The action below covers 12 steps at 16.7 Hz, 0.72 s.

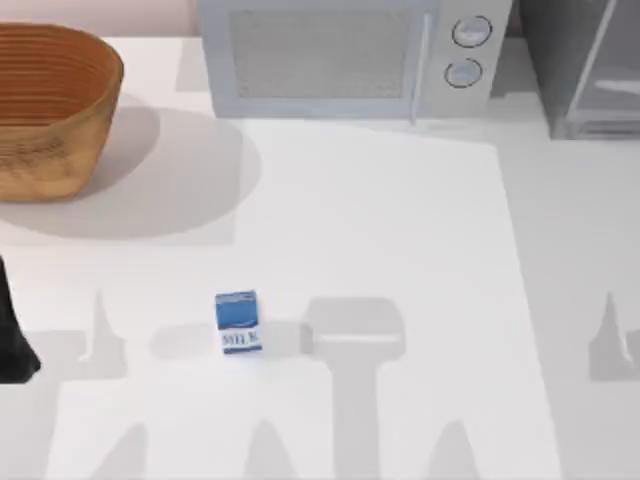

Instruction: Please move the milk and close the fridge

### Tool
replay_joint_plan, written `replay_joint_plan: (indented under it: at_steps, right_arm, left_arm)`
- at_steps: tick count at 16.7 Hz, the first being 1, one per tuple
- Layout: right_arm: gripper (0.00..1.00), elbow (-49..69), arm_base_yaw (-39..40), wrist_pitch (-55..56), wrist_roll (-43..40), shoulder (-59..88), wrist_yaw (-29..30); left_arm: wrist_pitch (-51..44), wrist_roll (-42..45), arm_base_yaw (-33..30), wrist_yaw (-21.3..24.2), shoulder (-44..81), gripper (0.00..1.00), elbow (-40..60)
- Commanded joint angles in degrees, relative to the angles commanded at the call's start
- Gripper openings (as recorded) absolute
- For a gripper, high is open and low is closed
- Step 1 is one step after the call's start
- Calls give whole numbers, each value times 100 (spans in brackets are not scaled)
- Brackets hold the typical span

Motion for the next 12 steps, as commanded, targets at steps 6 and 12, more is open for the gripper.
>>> replay_joint_plan:
  at_steps: [6, 12]
  right_arm:
    - [100, 66, 643, 597, 17, 560, 640]
    - [100, 147, 2838, 2335, 34, 2317, 2842]
  left_arm:
    - [0, 0, 0, 0, 0, 100, 0]
    - [0, 0, 0, 0, 0, 100, 0]
